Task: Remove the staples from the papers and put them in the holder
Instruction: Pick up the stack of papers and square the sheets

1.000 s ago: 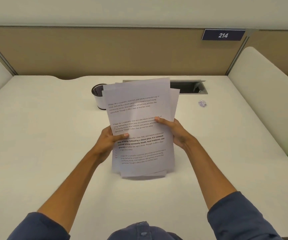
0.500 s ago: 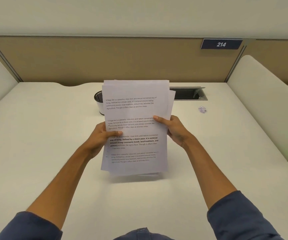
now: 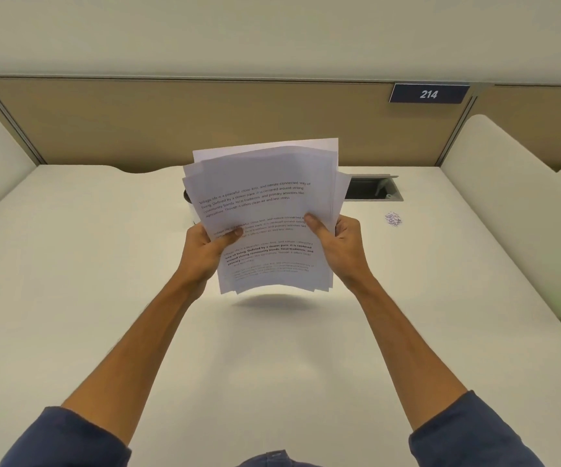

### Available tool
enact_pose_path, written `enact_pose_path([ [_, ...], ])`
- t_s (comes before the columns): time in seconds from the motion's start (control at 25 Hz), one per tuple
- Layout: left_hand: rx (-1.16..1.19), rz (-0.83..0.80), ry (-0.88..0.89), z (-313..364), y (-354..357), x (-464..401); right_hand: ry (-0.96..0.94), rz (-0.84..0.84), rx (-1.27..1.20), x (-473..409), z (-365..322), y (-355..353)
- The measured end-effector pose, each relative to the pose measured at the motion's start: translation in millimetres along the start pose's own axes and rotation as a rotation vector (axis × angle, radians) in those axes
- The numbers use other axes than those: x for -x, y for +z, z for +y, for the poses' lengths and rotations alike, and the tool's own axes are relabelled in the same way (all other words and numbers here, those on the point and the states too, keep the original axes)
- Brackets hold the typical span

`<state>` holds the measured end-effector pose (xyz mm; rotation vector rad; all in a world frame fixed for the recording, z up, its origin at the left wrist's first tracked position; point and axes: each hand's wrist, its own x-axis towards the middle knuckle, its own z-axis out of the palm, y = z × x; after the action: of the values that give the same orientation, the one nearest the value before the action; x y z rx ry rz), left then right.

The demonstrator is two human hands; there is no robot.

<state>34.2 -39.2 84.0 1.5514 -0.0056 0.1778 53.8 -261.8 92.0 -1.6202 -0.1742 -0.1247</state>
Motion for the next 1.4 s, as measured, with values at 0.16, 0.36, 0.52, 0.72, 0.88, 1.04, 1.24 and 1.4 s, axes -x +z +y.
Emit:
enact_pose_path([
  [0.16,0.024,-0.009,0.029,5.5,0.1,0.9,-0.012,0.050,-0.045,3.7,-1.2,-0.7],
  [0.36,-0.038,-0.025,0.014,11.8,1.9,-6.6,-0.023,0.041,-0.049,1.3,-6.2,-2.1],
  [0.52,-0.027,-0.037,0.059,25.5,6.1,-12.6,-0.050,0.075,-0.102,-2.9,-17.9,-1.7],
  [0.72,-0.034,-0.070,-0.007,12.3,5.3,-14.2,0.004,0.049,-0.084,-1.1,-8.2,1.1],
  [0.88,-0.055,-0.079,-0.042,2.3,9.3,-11.5,0.033,0.050,-0.065,2.1,-1.3,3.1],
  [1.04,-0.041,-0.072,-0.044,1.3,11.7,-10.8,0.029,0.053,-0.071,1.1,0.1,1.5],
  [1.24,-0.023,-0.072,-0.079,-9.3,13.9,-4.2,0.075,0.053,-0.090,5.6,11.1,3.3],
  [1.4,-0.026,-0.065,-0.106,-13.7,14.8,-2.2,0.090,0.053,-0.147,8.0,16.2,4.3],
])
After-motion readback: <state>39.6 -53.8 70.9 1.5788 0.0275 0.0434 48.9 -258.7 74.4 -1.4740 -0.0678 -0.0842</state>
